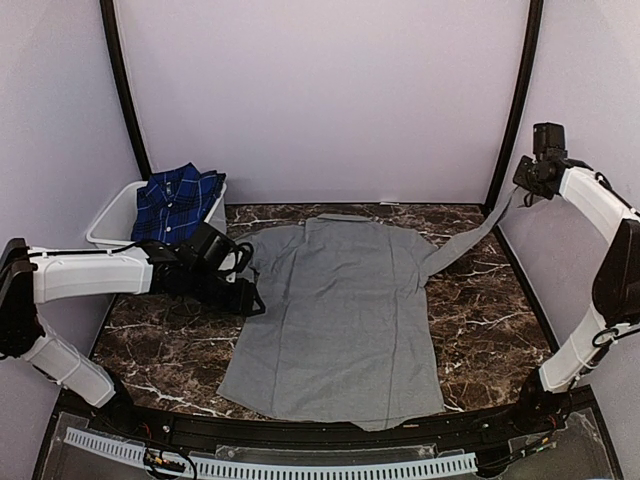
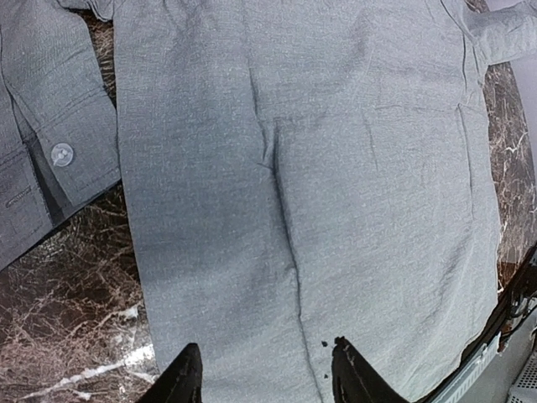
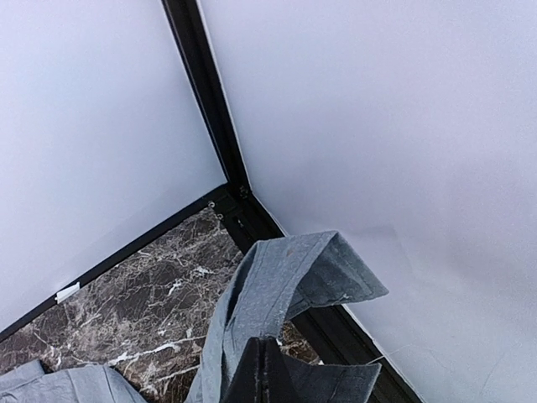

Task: Fold and stack the long sleeve shirts
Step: Pick up the sleeve from the center of the board, then place the sleeve at the center of the board.

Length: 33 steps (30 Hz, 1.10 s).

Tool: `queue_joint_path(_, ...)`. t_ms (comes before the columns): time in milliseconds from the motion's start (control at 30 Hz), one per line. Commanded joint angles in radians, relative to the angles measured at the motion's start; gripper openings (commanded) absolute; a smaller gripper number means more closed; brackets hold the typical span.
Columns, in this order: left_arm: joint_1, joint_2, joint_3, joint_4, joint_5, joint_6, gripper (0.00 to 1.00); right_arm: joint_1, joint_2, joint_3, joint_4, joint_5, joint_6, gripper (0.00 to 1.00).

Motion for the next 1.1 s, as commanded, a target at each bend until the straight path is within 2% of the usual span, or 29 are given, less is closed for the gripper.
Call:
queue_joint_path(0, 0.001, 0.011, 0.031, 0.002, 0.010, -0.007, 0.51, 0.022, -0.036, 0.033, 0.137, -0.059, -0.118, 0.00)
queue_joint_path(100, 0.001, 0.024, 0.037, 0.003, 0.012, -0.008, 0.51, 0.059, -0.040, 0.035, 0.185, -0.080, -0.182, 0.00)
queue_joint_path(267, 0.001, 0.043, 0.054, 0.009, 0.025, -0.014, 0.51, 0.180, -0.044, -0.006, 0.280, -0.244, -0.269, 0.00)
queue_joint_path(433, 0.001, 0.051, 0.075, 0.013, 0.026, -0.022, 0.51, 0.387, 0.009, -0.048, 0.308, -0.338, -0.325, 0.00)
queue_joint_path(600, 0.001, 0.055, 0.092, 0.011, 0.016, -0.023, 0.51, 0.632, 0.108, -0.112, 0.332, -0.426, -0.307, 0.00)
queue_joint_path(800, 0.001, 0.064, 0.101, 0.022, 0.018, -0.021, 0.52, 0.830, 0.172, -0.167, 0.352, -0.463, -0.268, 0.00)
queue_joint_path(867, 0.001, 0.076, 0.107, 0.031, 0.032, -0.020, 0.53, 0.850, 0.170, -0.175, 0.355, -0.476, -0.246, 0.09)
queue_joint_path(1000, 0.001, 0.109, 0.128, 0.054, 0.069, -0.027, 0.56, 0.858, 0.126, -0.201, 0.376, -0.493, -0.194, 0.41)
queue_joint_path(1067, 0.001, 0.124, 0.139, 0.074, 0.082, -0.033, 0.57, 0.858, 0.105, -0.210, 0.376, -0.473, -0.169, 0.51)
